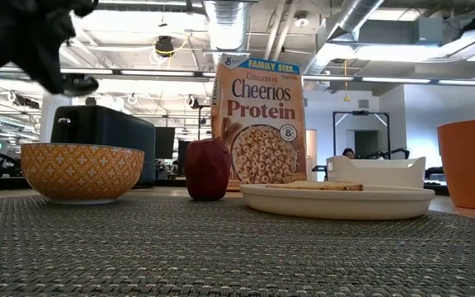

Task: Arrange a breakfast setting
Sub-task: Put the blue spoon beside the blue bowl

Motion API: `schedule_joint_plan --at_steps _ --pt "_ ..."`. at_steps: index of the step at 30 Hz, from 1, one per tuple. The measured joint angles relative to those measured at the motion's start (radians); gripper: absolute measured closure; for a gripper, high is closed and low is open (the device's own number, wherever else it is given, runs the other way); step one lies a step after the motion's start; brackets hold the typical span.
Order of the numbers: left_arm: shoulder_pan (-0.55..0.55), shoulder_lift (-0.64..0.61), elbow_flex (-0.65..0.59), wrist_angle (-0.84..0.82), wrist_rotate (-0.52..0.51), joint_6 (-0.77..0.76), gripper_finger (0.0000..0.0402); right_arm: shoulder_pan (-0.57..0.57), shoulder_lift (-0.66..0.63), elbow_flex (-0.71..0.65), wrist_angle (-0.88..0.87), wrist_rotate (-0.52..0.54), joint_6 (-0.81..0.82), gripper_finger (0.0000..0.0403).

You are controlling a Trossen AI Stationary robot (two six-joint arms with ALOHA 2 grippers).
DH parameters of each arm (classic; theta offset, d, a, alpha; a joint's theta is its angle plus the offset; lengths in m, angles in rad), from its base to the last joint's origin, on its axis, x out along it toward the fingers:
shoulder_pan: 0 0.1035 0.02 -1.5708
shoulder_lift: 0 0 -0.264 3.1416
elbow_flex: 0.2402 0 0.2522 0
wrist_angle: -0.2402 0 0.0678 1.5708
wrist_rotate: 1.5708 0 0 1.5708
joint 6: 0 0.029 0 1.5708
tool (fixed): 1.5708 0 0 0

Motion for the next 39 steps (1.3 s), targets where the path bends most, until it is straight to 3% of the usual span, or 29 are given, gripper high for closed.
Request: schedule_joint_plan --at_steps 9,15,26,39 --pt "0.0 -0.038 -0.209 0.183 -0.011 -0.095 0.0402 -0.022 0.0 0.0 0.033 0.001 0.0 0.025" --pt "0.0 -0.037 -0.334 0.363 0.039 -0.115 0.0402 -0.036 0.0 0.0 0.033 0.002 0.005 0.025" --pt "0.0 -0.037 -0.478 0.486 0.057 -0.243 0.0402 -0.036 0.0 0.0 0.033 0.002 0.026 0.025" --pt "-0.001 -0.037 -0.54 0.581 0.057 -0.373 0.0401 -0.036 0.0 0.001 0.02 0.002 0.026 0.025"
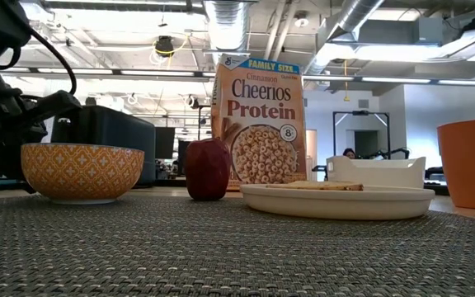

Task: Arrange a breakfast setting
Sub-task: Put the blue spoon beside the blue bowl

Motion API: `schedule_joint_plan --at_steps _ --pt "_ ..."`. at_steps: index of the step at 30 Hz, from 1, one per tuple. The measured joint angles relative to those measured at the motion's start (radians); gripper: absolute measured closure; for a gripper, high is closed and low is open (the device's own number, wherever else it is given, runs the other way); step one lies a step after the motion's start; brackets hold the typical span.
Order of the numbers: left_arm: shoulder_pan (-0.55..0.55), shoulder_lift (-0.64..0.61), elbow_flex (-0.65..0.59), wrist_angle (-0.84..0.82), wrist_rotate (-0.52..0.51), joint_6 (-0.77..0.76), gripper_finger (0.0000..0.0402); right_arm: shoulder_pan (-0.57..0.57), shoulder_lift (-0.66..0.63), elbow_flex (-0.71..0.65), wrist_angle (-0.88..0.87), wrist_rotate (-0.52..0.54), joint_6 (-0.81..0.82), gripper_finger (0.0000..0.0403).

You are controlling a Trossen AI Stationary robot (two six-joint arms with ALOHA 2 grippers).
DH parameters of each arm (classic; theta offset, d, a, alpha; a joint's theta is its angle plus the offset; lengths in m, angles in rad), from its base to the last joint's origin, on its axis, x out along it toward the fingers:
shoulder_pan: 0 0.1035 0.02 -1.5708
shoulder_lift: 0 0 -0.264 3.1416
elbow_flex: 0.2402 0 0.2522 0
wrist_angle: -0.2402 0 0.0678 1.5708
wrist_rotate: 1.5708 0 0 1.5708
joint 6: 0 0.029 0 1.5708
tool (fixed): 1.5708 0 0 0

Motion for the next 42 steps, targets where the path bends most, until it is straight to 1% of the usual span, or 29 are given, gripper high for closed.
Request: schedule_joint_plan --at_steps 6,13,22,32,35,38,42 --pt "0.0 0.02 0.0 0.0 0.0 -0.011 0.0394 0.0 0.0 0.0 -0.002 0.0 0.0 0.025" --pt "0.0 0.078 0.003 0.014 0.0 -0.016 0.0367 0.0 0.0 0.0 -0.002 0.0 -0.001 0.025" --pt "0.0 0.083 0.003 0.018 0.001 0.002 0.0336 0.0 0.0 0.0 -0.006 0.0 -0.003 0.025" --pt "0.0 0.083 0.003 0.015 0.007 0.024 0.0333 0.0 0.0 0.0 -0.006 0.0 -0.002 0.025" --pt "0.001 0.078 0.006 0.009 0.009 0.061 0.0333 0.0 0.0 0.0 -0.006 0.0 -0.002 0.025" --pt "0.001 0.066 0.02 -0.012 -0.001 0.121 0.0333 0.0 0.0 0.0 -0.006 0.0 -0.002 0.025" --pt "0.001 0.041 0.051 -0.107 -0.002 0.154 0.0333 0.0 0.0 0.0 -0.006 0.0 -0.002 0.025"
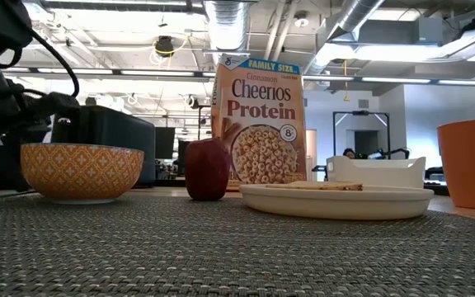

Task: Arrange a breakfast setting
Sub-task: Put the blue spoon beside the blue bowl

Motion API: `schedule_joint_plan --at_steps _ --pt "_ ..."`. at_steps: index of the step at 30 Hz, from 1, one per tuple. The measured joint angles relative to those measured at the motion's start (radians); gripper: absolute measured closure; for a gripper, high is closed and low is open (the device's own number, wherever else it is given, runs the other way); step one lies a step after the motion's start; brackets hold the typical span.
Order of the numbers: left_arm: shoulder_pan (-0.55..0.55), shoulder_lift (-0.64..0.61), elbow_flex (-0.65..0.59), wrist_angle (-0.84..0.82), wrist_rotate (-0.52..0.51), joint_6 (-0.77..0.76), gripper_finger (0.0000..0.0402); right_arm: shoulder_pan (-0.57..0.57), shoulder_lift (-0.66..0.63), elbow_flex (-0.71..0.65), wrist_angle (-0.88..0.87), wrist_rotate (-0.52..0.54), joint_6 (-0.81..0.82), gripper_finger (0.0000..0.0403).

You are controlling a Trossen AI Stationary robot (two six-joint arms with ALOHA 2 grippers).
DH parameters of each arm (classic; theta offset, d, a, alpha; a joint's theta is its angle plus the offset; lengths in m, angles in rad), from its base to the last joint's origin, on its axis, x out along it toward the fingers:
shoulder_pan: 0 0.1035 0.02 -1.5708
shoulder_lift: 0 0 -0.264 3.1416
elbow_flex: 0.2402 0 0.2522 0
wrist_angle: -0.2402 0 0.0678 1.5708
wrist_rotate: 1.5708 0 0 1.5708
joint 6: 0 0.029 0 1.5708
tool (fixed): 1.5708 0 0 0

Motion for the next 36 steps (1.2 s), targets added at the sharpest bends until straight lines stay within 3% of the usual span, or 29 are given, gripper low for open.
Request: schedule_joint_plan --at_steps 12,18,24,30,36 --pt "0.009 -0.047 0.064 -0.039 -0.103 0.297 0.0333 0.0 0.0 0.0 0.006 0.0 0.002 0.025" --pt "0.086 -0.047 0.064 0.017 -0.127 0.44 0.034 -0.012 0.0 0.0 0.036 0.0 0.028 0.025" --pt "0.24 -0.047 0.055 0.183 -0.016 0.731 0.0394 -0.046 0.0 0.0 0.035 0.0 0.083 0.025" --pt "0.379 -0.047 0.052 0.162 0.159 0.895 0.04 -0.068 0.0 0.0 0.035 0.0 0.116 0.025" --pt "0.446 -0.038 0.052 0.169 0.256 0.997 0.0401 -0.079 0.0 0.0 0.035 0.001 0.141 0.025"
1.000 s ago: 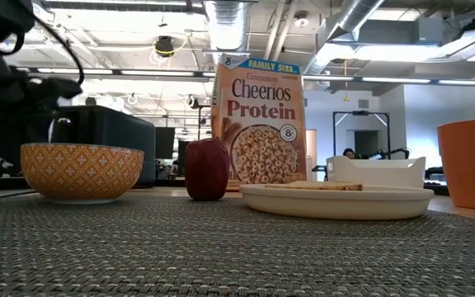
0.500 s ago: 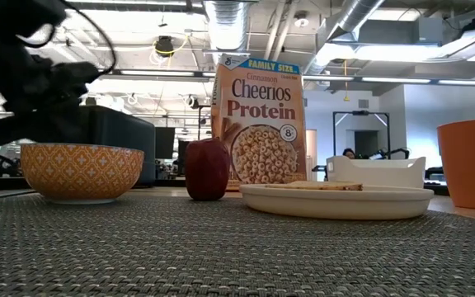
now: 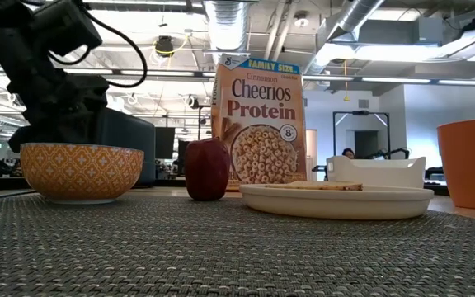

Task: Arrange a breakfast setting
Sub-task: Put the blue spoon beside the blue bowl

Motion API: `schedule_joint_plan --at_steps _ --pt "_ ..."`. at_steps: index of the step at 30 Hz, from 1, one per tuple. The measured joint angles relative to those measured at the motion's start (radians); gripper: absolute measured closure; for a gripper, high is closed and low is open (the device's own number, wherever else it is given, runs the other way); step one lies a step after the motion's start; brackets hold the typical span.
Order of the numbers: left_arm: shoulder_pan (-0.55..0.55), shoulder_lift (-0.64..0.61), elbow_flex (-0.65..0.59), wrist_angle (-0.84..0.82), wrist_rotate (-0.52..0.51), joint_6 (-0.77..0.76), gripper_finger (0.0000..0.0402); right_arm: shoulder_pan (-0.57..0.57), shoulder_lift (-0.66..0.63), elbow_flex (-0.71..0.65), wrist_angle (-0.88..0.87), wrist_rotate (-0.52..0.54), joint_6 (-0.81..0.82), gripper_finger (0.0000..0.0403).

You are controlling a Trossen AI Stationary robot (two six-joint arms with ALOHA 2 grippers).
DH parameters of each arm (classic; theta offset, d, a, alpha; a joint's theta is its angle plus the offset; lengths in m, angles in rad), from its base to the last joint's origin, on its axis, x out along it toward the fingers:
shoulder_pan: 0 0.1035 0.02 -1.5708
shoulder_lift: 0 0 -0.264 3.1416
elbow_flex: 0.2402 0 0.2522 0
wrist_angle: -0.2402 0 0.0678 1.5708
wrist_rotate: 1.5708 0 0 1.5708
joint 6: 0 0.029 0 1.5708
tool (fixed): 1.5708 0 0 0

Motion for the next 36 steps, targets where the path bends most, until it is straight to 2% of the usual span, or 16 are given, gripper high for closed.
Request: schedule_joint_plan --at_steps 8,15,36 --pt "0.022 0.05 0.0 -0.001 0.042 0.039 0.0401 -0.006 0.0 0.0 0.0 0.024 0.019 0.025" --pt "0.023 0.095 0.0 0.002 0.035 0.042 0.0401 -0.005 0.0 0.0 0.0 0.026 0.027 0.025" --pt "0.022 0.094 0.0 -0.048 0.015 -0.025 0.0401 -0.005 0.0 0.0 -0.006 0.025 0.025 0.025"
